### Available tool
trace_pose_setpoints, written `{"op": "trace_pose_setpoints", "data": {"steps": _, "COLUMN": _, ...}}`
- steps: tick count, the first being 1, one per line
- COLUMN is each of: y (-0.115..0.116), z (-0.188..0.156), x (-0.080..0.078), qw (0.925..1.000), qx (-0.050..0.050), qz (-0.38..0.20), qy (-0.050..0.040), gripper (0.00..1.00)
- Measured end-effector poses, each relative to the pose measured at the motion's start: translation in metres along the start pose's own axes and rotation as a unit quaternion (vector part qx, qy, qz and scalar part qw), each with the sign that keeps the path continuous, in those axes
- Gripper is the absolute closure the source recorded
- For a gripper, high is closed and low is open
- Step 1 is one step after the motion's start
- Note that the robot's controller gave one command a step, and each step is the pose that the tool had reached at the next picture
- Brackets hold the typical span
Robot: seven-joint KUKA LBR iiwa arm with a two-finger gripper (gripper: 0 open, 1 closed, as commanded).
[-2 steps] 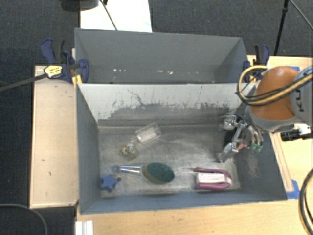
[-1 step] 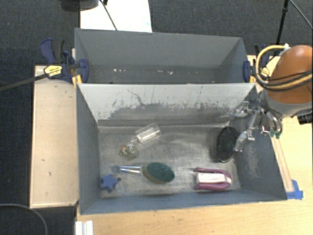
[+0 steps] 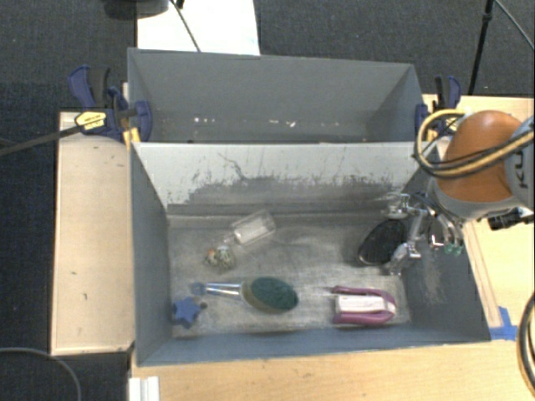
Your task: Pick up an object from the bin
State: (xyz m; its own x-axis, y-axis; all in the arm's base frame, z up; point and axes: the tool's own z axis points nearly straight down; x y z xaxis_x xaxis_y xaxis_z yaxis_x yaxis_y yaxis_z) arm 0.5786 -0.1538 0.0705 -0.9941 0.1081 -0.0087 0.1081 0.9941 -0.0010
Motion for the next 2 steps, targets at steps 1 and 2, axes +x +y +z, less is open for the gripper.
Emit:
{"op": "trace_pose_setpoints", "data": {"steps": 1, "y": -0.001, "z": -0.004, "x": -0.001, "qw": 1.0000, "qx": 0.001, "qz": 0.001, "qy": -0.0011, "gripper": 1.00}}
{"op": "trace_pose_setpoints", "data": {"steps": 2, "y": 0.010, "z": -0.159, "x": -0.012, "qw": 0.9867, "qx": 0.000, "qz": -0.163, "qy": -0.0007, "gripper": 1.00}}
